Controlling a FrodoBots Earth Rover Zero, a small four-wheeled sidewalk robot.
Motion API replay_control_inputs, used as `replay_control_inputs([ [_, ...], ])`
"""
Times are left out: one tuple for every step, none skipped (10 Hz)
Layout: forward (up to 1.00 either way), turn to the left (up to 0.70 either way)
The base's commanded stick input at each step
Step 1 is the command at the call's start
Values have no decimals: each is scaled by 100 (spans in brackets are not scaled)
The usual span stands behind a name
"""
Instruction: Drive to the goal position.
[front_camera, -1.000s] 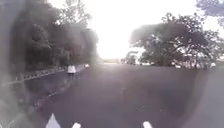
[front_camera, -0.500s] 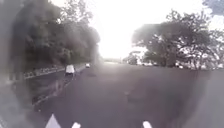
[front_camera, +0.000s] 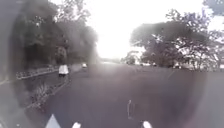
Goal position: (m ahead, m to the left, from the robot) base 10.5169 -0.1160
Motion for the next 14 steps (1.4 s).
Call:
replay_control_inputs([
  [70,-35],
  [70,-35],
  [70,-35],
  [70,-35],
  [70,-35],
  [70,-35],
  [70,-14],
  [70,-9],
  [70,-4],
  [70,0],
  [70,0],
  [70,0],
  [70,0],
  [70,0],
])
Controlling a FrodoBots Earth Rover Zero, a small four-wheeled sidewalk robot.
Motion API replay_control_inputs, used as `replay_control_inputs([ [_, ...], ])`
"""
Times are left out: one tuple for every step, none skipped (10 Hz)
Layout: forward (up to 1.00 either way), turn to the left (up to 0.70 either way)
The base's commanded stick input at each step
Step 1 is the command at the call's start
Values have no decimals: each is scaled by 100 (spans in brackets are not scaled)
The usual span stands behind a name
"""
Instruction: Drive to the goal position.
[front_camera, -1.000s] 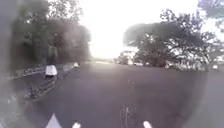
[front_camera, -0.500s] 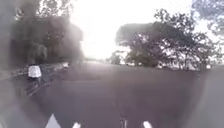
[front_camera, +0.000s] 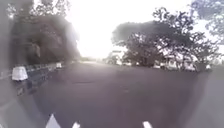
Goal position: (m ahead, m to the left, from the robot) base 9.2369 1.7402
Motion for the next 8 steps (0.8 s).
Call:
replay_control_inputs([
  [70,0],
  [70,0],
  [70,0],
  [70,0],
  [70,0],
  [70,0],
  [70,0],
  [70,0],
])
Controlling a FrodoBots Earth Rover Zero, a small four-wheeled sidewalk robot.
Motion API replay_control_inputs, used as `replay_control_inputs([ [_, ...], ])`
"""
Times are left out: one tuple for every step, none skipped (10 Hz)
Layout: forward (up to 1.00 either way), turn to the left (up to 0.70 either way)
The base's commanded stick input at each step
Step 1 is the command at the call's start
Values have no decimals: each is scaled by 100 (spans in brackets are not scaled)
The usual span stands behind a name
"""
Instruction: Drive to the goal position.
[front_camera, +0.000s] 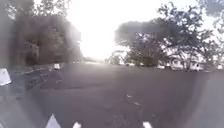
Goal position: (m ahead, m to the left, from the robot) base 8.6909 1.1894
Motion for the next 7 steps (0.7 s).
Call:
replay_control_inputs([
  [70,0],
  [70,0],
  [70,0],
  [70,0],
  [70,0],
  [70,0],
  [70,0],
])
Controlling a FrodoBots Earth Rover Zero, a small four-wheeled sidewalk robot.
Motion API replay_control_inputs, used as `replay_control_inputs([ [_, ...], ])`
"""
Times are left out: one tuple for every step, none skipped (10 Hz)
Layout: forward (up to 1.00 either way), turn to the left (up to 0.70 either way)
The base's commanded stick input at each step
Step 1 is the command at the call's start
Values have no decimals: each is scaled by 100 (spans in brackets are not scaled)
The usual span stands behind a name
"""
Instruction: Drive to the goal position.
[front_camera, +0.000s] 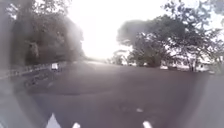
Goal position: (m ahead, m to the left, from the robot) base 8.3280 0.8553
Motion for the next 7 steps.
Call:
replay_control_inputs([
  [70,0],
  [70,0],
  [70,0],
  [70,0],
  [70,0],
  [70,0],
  [70,0],
])
